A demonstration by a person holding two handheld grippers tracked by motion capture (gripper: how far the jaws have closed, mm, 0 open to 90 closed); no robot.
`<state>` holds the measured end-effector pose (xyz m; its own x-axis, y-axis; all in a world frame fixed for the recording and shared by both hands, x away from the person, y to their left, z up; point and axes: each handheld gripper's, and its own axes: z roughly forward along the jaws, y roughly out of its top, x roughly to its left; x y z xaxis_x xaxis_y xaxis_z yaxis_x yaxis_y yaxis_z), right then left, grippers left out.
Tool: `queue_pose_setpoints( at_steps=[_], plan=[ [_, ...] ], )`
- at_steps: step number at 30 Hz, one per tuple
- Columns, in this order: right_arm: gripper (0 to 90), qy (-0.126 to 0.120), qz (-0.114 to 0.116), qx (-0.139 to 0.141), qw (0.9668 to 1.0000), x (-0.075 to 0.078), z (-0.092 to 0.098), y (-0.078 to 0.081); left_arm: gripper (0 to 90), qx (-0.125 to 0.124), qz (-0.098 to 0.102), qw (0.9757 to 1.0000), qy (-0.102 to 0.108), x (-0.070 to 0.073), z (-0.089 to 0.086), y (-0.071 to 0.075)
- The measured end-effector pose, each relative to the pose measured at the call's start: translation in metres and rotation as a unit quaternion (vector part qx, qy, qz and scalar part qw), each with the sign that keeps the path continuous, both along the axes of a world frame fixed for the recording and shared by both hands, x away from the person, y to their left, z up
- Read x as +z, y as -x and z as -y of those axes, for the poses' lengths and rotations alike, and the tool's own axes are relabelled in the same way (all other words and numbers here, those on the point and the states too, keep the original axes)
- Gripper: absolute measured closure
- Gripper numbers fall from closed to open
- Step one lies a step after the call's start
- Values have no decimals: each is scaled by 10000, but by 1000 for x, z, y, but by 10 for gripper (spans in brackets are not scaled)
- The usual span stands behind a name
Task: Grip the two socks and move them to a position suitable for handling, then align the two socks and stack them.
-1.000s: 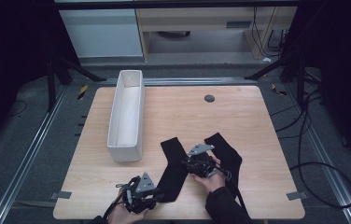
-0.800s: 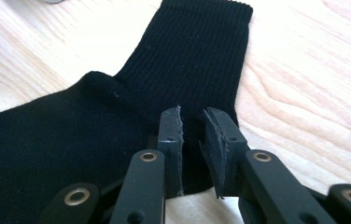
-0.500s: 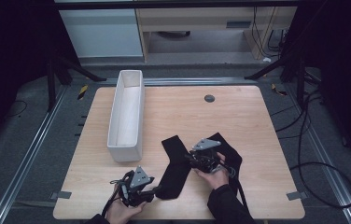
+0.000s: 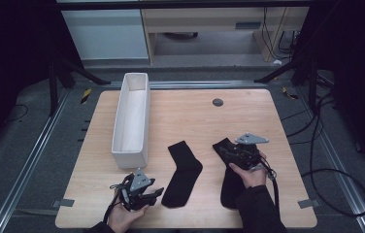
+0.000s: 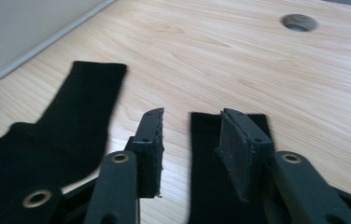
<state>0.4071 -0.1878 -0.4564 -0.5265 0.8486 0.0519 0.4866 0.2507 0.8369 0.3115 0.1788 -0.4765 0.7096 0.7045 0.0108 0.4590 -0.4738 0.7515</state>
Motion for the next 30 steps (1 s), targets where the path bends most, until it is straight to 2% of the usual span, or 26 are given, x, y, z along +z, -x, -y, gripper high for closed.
queue_pose_setpoints(
  at_steps=[6,12,16,22,27,30],
  plan=[
    [488,-56,42,-305,9995,0,26,-3,487,37,28,10000,-50,-1,0,-3],
    [421,-10,37,-494,9988,-3,44,-6,478,26,25,10000,7,-1,2,-5],
    [402,109,15,-483,9988,-7,47,-10,475,-20,22,10000,71,2,5,-5],
    [407,273,-140,-335,9990,-16,47,-14,471,-138,81,9998,132,12,16,-5],
    [459,354,-192,-172,9990,-22,45,-18,471,-339,135,9992,146,17,38,-8],
    [467,324,-247,-147,9991,-26,44,-21,465,-530,128,9984,138,18,55,-11]
  ],
)
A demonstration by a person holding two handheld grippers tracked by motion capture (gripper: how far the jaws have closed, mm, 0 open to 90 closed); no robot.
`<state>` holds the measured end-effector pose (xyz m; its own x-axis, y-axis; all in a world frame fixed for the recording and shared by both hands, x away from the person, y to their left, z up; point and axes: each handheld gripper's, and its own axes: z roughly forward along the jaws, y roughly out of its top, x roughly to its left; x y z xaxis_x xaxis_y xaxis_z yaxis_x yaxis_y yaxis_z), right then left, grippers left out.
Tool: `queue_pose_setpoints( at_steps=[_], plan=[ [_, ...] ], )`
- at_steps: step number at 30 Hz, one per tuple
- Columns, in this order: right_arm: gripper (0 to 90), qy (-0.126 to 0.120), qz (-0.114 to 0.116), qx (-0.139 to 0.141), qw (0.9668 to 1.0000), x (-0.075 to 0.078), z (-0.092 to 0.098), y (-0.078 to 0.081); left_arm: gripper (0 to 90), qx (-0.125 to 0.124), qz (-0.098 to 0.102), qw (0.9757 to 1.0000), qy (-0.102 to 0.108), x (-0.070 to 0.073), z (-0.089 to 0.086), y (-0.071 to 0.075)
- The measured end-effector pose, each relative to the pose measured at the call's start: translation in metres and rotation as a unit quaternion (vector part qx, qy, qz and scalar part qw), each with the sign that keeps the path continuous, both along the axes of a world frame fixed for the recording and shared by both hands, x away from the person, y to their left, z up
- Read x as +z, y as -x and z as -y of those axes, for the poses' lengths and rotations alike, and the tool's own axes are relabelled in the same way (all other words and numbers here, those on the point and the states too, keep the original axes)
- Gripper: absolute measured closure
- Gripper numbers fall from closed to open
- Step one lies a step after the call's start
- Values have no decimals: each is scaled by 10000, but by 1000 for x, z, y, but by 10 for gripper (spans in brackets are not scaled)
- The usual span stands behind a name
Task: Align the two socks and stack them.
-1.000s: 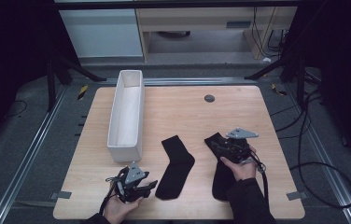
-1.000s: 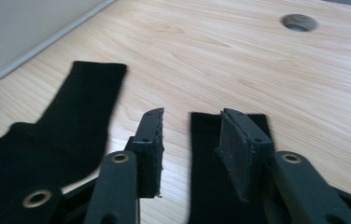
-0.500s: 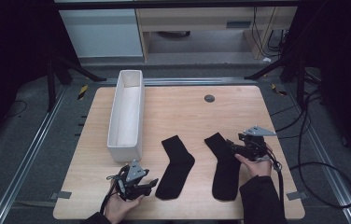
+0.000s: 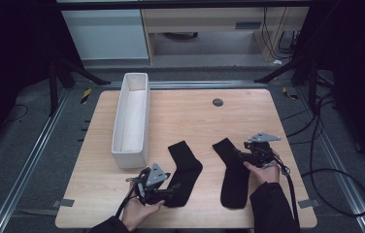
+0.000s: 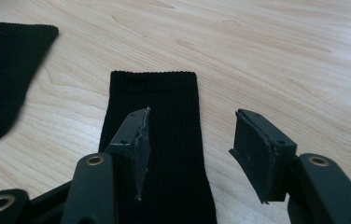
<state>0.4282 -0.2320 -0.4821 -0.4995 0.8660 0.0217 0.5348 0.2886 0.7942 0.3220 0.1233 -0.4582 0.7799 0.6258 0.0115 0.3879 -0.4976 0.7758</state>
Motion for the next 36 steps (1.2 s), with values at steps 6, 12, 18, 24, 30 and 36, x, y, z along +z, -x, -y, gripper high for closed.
queue_pose_setpoints(
  at_steps=[6,12,18,24,30,36],
  plan=[
    [491,-6,-63,-79,9999,-7,0,-8,460,-313,10,9995,14,1,34,-4],
    [547,-82,-176,-59,9998,-13,0,-12,460,-635,-18,9980,-24,0,68,-2],
    [589,26,-239,-2,9997,-18,-5,-14,458,-932,-53,9956,-106,-5,98,0],
    [672,140,-340,53,9993,-21,-8,-15,464,-1124,-141,9933,-251,-16,122,1],
    [764,137,-437,52,9989,-21,-10,-14,487,-1395,-213,9892,-389,-24,139,5],
    [810,57,-526,51,9986,-21,-10,-13,513,-1683,-290,9841,-493,-30,148,11]
  ],
)
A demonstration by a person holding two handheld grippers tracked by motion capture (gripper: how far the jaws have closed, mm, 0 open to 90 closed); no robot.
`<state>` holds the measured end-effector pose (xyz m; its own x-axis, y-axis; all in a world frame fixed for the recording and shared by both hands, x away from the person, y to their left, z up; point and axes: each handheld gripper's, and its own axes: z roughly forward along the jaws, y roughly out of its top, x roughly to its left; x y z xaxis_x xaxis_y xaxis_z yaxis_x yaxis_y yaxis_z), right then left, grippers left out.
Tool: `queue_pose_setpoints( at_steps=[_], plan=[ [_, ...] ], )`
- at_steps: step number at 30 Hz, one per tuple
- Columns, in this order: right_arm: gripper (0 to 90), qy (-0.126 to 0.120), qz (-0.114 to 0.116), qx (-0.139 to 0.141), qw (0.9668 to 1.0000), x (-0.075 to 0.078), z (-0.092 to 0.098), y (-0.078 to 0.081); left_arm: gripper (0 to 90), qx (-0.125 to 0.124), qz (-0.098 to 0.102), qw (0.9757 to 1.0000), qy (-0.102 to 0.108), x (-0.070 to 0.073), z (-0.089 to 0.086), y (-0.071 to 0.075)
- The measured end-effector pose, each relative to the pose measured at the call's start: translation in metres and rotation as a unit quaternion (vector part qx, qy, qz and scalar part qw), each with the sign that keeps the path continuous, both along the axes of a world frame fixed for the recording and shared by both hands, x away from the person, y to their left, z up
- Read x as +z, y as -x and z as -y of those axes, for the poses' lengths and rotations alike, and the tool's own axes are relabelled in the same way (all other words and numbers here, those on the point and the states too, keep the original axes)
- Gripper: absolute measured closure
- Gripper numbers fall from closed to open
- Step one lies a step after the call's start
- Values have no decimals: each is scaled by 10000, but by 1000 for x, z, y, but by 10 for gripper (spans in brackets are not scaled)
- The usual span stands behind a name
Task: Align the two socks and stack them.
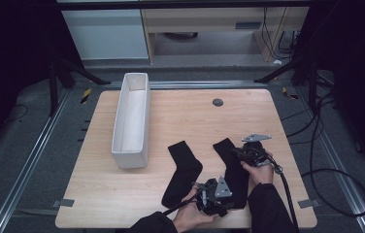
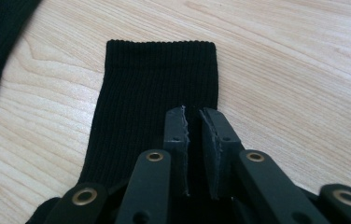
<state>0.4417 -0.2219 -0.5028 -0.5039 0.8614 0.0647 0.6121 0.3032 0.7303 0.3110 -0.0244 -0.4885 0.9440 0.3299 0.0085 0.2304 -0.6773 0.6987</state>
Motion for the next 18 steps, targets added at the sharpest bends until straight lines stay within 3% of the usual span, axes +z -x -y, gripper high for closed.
queue_pose_setpoints(
  at_steps=[5,12,18],
  plan=[
    [830,-17,-24,-15,10000,0,0,0,599,-112,-104,9998,-144,-6,6,1],
    [852,28,26,-25,10000,2,-1,1,825,-69,-179,9995,-233,-6,6,-2],
    [856,-238,293,-15,9993,16,0,7,845,-101,-79,9997,-219,3,-6,0]
  ],
)
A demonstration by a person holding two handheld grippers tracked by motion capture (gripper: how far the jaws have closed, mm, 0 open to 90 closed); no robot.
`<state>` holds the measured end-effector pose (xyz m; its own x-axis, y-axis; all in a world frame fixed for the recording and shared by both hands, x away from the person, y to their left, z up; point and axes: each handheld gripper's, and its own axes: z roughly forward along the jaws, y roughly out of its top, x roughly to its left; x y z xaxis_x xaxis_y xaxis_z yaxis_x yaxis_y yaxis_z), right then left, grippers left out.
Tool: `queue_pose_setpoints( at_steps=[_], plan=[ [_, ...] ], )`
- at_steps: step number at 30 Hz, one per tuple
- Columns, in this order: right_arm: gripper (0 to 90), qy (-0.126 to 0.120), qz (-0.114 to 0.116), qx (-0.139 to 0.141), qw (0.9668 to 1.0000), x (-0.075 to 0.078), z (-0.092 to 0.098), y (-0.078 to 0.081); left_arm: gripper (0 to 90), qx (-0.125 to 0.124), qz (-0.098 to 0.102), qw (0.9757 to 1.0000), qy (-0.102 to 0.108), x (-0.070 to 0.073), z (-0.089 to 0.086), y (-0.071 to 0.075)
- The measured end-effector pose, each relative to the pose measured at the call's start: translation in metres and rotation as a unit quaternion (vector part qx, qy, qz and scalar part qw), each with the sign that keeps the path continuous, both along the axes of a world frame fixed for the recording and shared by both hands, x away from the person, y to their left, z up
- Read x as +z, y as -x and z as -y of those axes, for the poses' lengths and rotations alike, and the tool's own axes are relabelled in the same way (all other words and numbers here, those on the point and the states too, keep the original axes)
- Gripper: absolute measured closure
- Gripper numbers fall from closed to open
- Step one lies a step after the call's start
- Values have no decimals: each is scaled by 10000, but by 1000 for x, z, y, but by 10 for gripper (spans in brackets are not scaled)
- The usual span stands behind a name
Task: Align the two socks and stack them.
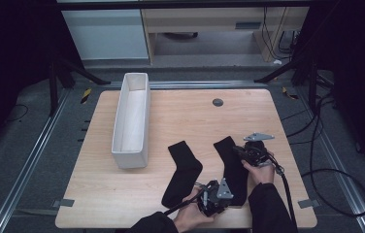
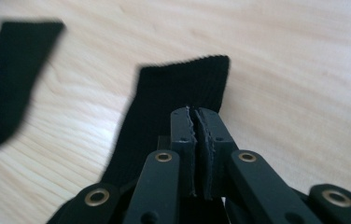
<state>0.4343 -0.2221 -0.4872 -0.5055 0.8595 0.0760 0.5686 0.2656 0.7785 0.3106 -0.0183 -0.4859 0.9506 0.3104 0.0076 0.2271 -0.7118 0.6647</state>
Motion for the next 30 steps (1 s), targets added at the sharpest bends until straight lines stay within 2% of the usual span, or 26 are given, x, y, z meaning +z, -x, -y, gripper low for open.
queue_pose_setpoints(
  at_steps=[1,3,8,15,20,22,28,30],
  plan=[
    [856,-76,45,6,10000,4,0,2,845,-34,77,10000,21,3,-4,0],
    [858,-162,194,76,9997,13,-3,6,845,-54,70,9999,74,9,-13,3],
    [860,-337,545,315,9974,32,-16,15,845,25,265,9994,212,26,-44,10],
    [860,-574,840,739,9921,53,-51,23,845,202,532,9980,269,42,-91,19],
    [860,-573,844,1060,9891,56,-86,21,845,476,515,9973,229,43,-122,25],
    [860,-584,816,1154,9882,55,-99,19,844,536,397,9974,271,41,-132,27],
    [860,-553,744,1322,9869,49,-130,11,844,742,301,9961,359,35,-153,30],
    [860,-545,699,1351,9869,46,-137,8,844,804,288,9959,313,34,-159,31]
  ],
)
